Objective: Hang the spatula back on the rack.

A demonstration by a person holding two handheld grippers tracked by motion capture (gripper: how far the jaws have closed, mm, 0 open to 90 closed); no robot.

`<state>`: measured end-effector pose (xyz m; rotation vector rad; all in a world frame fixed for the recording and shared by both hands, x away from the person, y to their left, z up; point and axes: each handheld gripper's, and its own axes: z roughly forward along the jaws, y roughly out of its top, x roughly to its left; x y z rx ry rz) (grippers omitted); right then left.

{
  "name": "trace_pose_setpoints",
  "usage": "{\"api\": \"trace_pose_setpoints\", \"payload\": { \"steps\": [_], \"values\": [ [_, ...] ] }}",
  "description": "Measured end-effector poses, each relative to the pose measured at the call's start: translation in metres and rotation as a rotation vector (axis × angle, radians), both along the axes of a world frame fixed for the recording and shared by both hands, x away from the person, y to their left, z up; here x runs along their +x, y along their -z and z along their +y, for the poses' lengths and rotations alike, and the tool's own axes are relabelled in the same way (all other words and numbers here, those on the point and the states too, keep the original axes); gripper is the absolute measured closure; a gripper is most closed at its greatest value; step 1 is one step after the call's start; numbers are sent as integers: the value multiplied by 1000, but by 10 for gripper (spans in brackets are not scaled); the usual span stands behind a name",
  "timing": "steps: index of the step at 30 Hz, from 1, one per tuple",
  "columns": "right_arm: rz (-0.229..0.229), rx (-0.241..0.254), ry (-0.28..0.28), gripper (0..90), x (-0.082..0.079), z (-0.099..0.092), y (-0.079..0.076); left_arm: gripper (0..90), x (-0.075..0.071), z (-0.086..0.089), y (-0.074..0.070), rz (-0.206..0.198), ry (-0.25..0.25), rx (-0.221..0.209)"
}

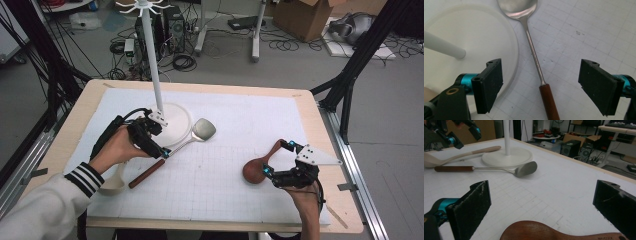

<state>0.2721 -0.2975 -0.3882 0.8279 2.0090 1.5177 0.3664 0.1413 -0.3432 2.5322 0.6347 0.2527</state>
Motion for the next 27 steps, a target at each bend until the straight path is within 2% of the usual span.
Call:
{"api": "trace_pose_setpoints", "payload": {
  "steps": [4, 13, 18, 27],
  "values": [
    [-2, 1, -1, 5, 0, 0, 0, 230, 4, -5, 7, 30, 0, 46],
    [4, 1, -4, 5, 0, 1, 0, 290, 13, -18, 21, 89, -12, 98],
    [4, 3, -2, 5, 0, 1, 0, 324, 16, -23, 29, 124, -18, 157],
    [-1, 1, -7, 5, 0, 1, 0, 427, 22, -28, 40, 169, -34, 195]
  ]
}}
